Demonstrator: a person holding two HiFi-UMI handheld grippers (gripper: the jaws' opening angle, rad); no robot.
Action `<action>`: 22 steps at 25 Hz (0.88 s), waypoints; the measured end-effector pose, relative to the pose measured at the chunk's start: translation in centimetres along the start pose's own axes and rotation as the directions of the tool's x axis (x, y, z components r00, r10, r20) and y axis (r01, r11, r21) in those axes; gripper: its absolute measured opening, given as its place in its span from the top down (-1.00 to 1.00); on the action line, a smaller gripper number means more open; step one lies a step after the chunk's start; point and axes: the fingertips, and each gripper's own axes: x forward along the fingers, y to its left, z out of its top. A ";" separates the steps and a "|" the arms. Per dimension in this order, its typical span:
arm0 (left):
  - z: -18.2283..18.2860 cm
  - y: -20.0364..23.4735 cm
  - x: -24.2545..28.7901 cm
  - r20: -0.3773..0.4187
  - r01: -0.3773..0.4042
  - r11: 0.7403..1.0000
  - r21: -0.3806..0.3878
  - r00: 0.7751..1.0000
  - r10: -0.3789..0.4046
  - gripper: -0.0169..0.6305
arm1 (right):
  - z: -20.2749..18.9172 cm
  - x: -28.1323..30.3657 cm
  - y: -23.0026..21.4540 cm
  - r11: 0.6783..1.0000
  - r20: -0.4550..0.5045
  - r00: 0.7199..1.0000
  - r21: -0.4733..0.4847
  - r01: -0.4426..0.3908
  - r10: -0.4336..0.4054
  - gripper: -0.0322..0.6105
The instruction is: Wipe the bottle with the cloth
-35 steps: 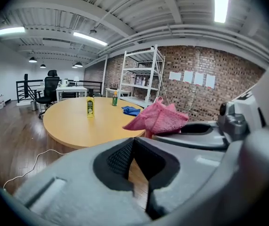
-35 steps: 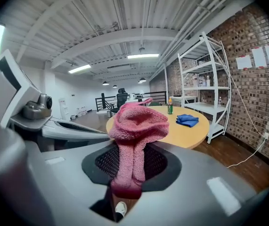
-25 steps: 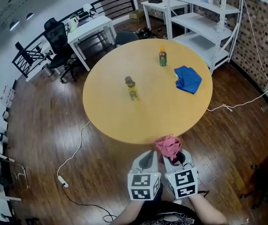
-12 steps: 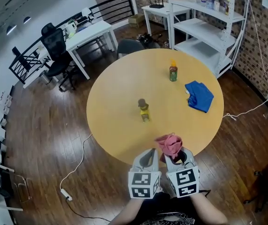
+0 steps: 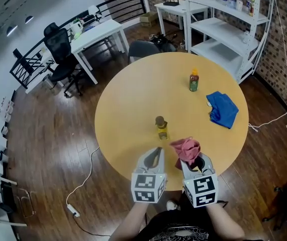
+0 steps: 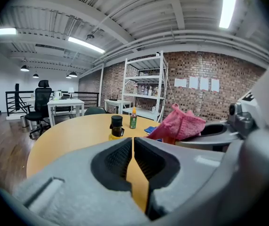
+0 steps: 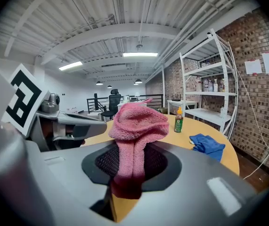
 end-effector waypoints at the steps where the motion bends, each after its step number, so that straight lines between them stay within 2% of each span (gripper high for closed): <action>1: 0.1 0.6 0.6 0.004 -0.003 1.000 0.001 1.000 0.003 0.93 | 0.1 0.6 -0.3 1.000 0.001 1.000 -0.001 -0.006 0.006 0.58; 3: 0.3 1.8 2.0 0.015 -0.007 1.000 -0.006 1.000 0.008 0.92 | 0.5 1.8 -0.8 1.000 0.003 1.000 -0.006 -0.022 0.022 0.58; 5: 0.7 2.8 3.4 0.024 0.000 1.000 -0.008 1.000 0.001 0.82 | 1.0 3.1 -1.6 0.999 0.007 0.999 -0.010 -0.031 0.032 0.58; 10: 0.8 4.4 6.0 0.018 0.027 0.999 0.026 0.999 -0.027 0.70 | 2.1 5.8 -3.1 0.998 0.013 0.998 -0.011 -0.055 0.055 0.58; 16: 0.3 4.6 8.3 -0.017 0.093 0.991 0.095 0.996 -0.092 0.44 | 3.6 8.4 -4.0 0.995 0.021 0.994 0.005 -0.103 0.103 0.58; 22: 0.9 4.6 10.2 -0.023 0.175 0.974 0.147 0.985 -0.173 0.35 | 4.6 11.1 -3.8 0.985 0.012 0.985 -0.002 -0.175 0.175 0.58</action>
